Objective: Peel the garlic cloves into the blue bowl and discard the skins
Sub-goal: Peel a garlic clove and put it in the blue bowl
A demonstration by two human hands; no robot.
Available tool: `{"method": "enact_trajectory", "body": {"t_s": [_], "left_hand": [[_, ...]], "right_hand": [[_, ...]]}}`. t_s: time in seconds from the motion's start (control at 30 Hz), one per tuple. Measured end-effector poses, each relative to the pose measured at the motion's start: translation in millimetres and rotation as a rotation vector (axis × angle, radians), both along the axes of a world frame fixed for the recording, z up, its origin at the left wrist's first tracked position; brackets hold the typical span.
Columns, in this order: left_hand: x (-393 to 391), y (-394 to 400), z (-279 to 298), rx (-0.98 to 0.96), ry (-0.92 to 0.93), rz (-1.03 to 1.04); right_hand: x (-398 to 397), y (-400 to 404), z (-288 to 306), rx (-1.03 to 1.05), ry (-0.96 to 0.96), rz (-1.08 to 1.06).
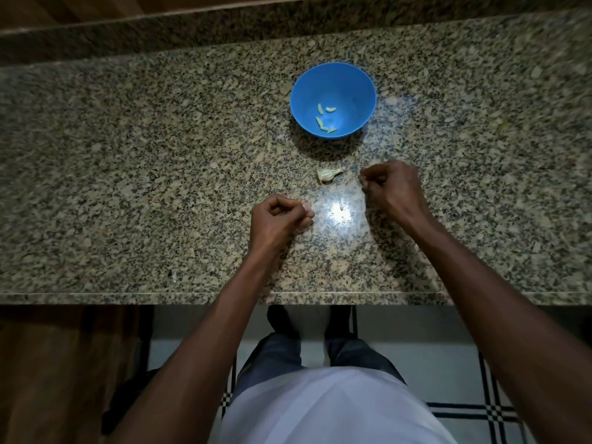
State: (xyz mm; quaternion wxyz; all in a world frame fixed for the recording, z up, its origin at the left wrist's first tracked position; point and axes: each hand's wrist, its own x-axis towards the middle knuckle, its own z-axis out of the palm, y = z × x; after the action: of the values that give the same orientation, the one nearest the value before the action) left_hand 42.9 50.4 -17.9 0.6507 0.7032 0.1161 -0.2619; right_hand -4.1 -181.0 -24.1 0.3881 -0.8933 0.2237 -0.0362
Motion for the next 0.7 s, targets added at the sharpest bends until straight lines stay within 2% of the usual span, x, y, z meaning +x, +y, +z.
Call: {"method": "enact_trajectory", "body": {"t_s": [0.2,0.3,0.37,0.47,0.57,0.7], "left_hand": [[10,12,-7,0.068,-0.052,-0.002],[10,17,-10,0.124,-0.12,-0.028],[9,18,-11,0.163,-0.156,-0.046],[7,19,-12,0.206,-0.165,-0.044],[7,24,-14,0.223,-0.169,-0.015],[9,35,-16,0.245,-0.184,0.0]], "right_hand": [[-28,9,4,0.042,0.014,-0.048],[-42,33,-4,0.05,0.051,0.037],[-41,54,-14,-0.024,0.073,0.084],[-28,83,-23,-0.03,0.089,0.085],[-22,95,-24,-0.004,0.055,0.121],[-12,77,-14,-0.068,-0.009,0.141]]}}
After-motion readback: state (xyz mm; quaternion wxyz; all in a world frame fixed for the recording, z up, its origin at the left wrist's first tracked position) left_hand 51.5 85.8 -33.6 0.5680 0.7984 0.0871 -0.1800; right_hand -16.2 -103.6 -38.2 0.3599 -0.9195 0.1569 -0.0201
